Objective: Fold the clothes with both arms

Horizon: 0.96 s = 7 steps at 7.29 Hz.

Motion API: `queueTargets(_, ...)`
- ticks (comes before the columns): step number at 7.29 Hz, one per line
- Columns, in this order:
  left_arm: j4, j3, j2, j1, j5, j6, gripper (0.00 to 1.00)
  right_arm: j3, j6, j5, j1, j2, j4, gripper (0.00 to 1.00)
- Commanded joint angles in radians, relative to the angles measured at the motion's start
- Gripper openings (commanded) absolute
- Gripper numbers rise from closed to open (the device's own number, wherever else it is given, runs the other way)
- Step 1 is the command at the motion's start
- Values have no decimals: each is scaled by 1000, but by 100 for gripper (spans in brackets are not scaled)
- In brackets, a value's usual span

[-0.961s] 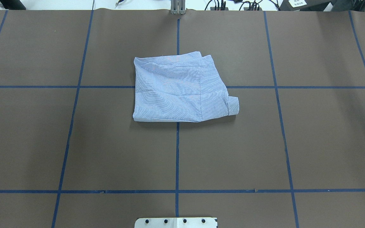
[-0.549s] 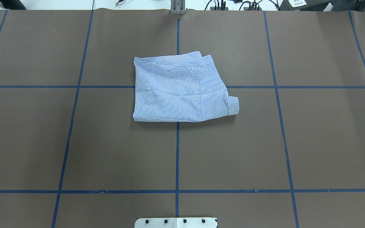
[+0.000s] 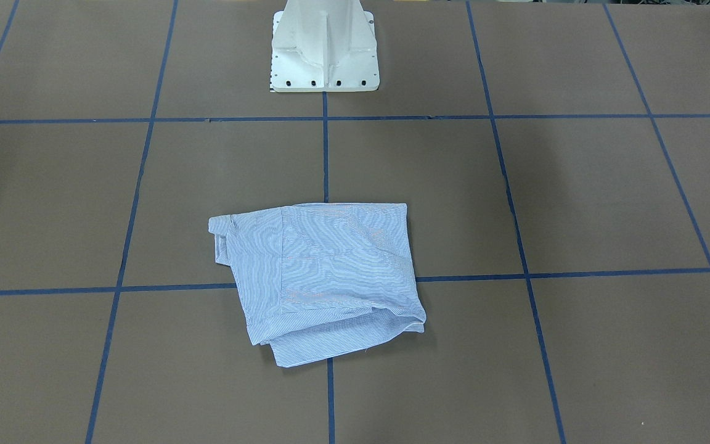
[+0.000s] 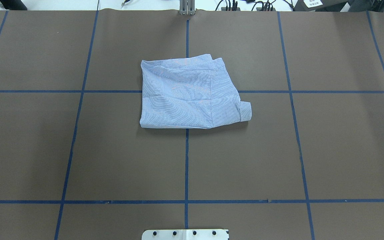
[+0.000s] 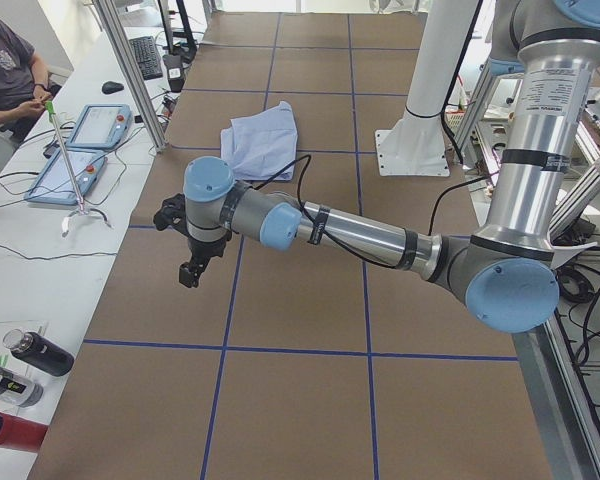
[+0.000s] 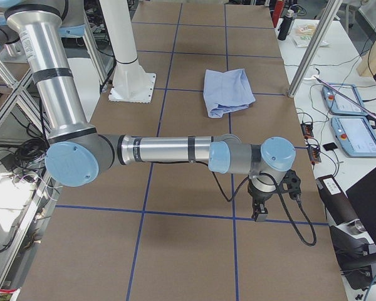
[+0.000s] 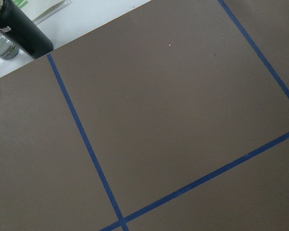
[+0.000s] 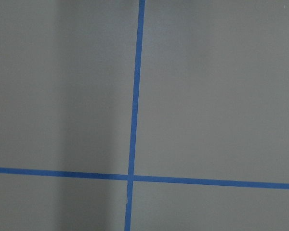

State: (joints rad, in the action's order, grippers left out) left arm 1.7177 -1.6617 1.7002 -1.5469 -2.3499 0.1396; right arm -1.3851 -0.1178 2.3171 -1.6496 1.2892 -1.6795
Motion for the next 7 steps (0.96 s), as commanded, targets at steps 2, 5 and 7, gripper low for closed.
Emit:
queueTargets(2,28,-16,-66,-32,-13,-11,100,-109,116,-7,91,102,3,100)
queueTargets(5,33,-15,-54,-25,-17,-9,100,-111,115,-8,94,165,128,100)
queueTargets(7,75,-21,-44,-25,-14,-9,100,-114,121,-5,94,171,164,100)
